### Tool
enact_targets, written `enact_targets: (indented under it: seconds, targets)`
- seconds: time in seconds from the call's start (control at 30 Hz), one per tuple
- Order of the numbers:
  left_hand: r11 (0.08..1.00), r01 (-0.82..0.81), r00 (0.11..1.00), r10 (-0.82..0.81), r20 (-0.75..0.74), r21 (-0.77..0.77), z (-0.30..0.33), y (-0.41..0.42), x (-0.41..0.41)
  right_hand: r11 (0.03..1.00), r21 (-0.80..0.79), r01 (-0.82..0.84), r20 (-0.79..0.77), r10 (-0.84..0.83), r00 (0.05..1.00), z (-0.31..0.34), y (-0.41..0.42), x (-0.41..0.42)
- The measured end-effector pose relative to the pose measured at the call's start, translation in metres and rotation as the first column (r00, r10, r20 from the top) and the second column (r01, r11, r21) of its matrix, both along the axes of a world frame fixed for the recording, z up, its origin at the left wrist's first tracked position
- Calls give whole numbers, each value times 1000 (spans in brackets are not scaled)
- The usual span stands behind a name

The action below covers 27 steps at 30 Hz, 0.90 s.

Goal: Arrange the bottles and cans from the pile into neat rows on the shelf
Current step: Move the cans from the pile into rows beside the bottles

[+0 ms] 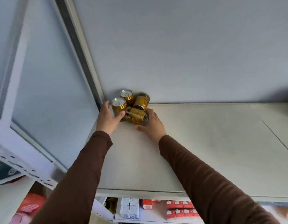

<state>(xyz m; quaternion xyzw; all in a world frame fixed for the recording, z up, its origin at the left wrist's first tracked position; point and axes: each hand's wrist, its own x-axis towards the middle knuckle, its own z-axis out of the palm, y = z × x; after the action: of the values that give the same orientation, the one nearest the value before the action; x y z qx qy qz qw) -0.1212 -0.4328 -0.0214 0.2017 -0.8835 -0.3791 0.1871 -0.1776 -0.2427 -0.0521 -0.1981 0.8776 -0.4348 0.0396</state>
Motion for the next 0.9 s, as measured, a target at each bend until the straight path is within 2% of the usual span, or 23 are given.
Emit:
enact_targets:
  seconds: [0.13, 0.37, 0.47, 0.53, 0.63, 0.8, 0.9]
  targets:
    - [992, 21, 999, -15, -46, 125, -4, -5, -30, 997, -52, 59, -7, -59, 998, -4, -6, 0]
    - [992, 36, 990, -19, -137, 124, -12, -7, -29, 992, -119, 34, 15, -33, 999, 22, 39, 2]
    - [967, 187, 971, -154, -184, 176, -14, 2, -13, 999, -16, 34, -74, -35, 997, 44, 74, 1]
    - [918, 317, 941, -273, -200, 239, -14, 14, -7, 997, 75, 28, -130, -18, 991, 61, 95, 1]
    - [835, 452, 892, -413, -185, 315, -11, 37, -6, 975, 221, 10, -128, 19, 992, 82, 118, 0]
    - [754, 558, 825, -548, -135, 347, -12, 67, -14, 898, 439, -24, -112, 80, 990, 94, 134, 1]
    - [726, 580, 805, -578, -130, 369, -15, 76, -16, 863, 505, -9, -118, 79, 990, 92, 135, 2]
